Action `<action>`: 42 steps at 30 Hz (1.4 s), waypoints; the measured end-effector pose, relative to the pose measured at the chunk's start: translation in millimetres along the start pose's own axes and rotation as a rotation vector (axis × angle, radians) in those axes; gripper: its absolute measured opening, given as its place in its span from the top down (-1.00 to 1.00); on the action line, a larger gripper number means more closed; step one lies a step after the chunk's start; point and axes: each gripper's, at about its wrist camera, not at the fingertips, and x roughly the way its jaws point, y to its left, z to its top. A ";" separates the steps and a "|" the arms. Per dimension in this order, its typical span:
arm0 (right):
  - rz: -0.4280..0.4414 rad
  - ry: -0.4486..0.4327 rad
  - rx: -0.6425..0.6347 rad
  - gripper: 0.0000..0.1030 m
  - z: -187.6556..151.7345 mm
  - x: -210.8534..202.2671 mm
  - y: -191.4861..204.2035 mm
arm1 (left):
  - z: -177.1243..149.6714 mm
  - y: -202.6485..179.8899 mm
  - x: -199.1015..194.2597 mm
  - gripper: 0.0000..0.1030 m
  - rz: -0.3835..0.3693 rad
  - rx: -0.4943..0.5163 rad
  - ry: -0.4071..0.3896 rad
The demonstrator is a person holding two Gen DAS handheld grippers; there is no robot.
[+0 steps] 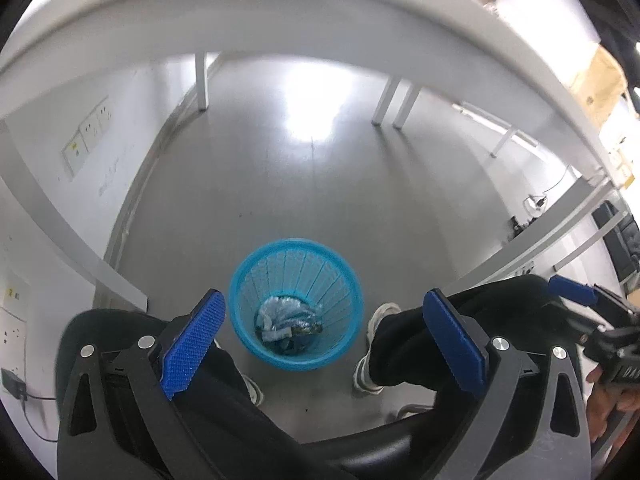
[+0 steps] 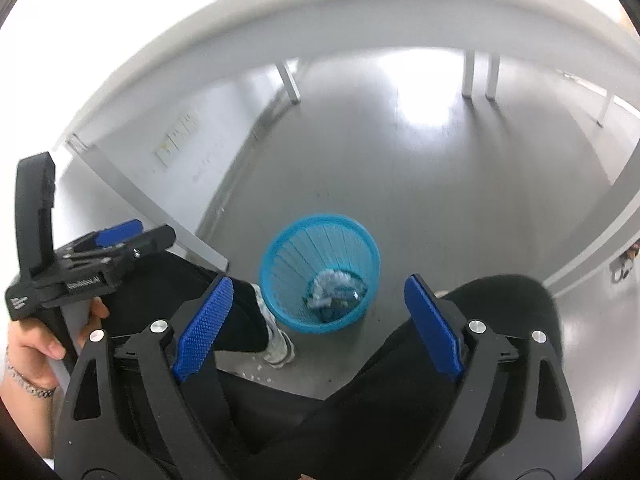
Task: Collect trash
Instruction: 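Raise both open tools back toward the trash on the table, then grasp the pink candy wrapper with the left tool while the right tool grasps the paper bag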
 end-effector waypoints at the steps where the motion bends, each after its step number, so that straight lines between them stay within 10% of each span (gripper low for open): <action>1: 0.010 -0.023 0.001 -0.62 2.0 -7.3 1.1 | 0.7 -1.6 -8.7 -0.89 -0.011 0.007 -0.016; 23: -0.025 -0.353 -0.145 -0.83 124.7 -129.8 39.0 | 103.0 -18.8 -109.6 -0.89 -0.113 0.120 -0.219; 42: -0.110 -0.328 -0.207 -0.77 259.4 -77.1 36.8 | 188.2 -13.6 -58.3 -0.86 -0.175 0.067 -0.160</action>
